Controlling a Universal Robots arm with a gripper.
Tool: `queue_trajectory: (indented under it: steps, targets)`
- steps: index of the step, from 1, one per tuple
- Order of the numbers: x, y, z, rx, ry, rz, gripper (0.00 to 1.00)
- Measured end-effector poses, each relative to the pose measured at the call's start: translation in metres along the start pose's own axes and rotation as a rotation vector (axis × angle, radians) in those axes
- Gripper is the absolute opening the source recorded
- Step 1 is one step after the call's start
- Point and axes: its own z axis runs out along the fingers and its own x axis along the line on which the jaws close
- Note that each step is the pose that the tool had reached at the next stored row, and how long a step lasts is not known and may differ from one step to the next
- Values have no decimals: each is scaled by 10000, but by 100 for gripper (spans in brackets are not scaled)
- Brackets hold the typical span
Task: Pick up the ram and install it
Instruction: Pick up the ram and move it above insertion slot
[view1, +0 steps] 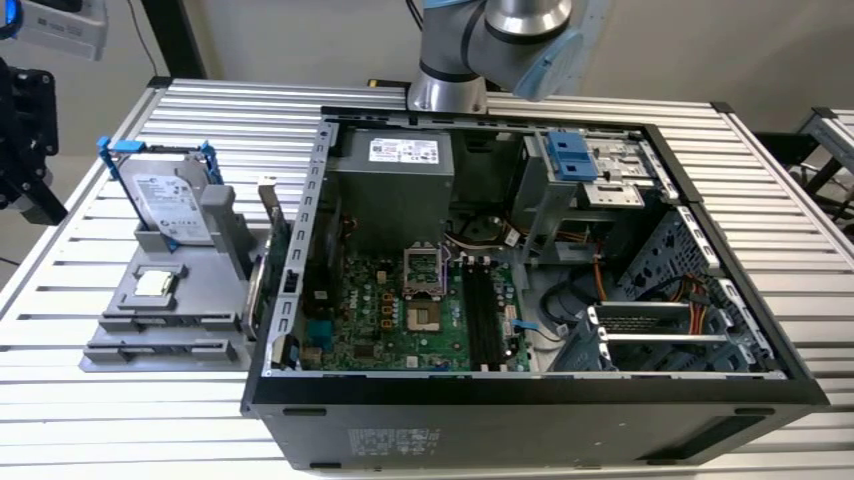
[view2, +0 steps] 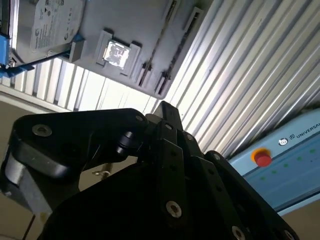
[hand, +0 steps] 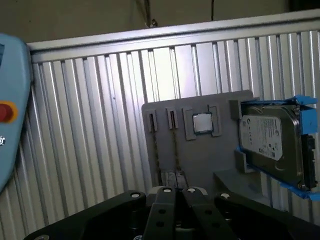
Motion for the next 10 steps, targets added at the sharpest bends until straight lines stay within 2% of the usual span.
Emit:
queue_trajectory:
  steps: [7, 10]
  targets:
    - [0, 0, 1, -44, 24, -1270, 0]
    - [0, 0, 2, -58, 31, -1654, 0]
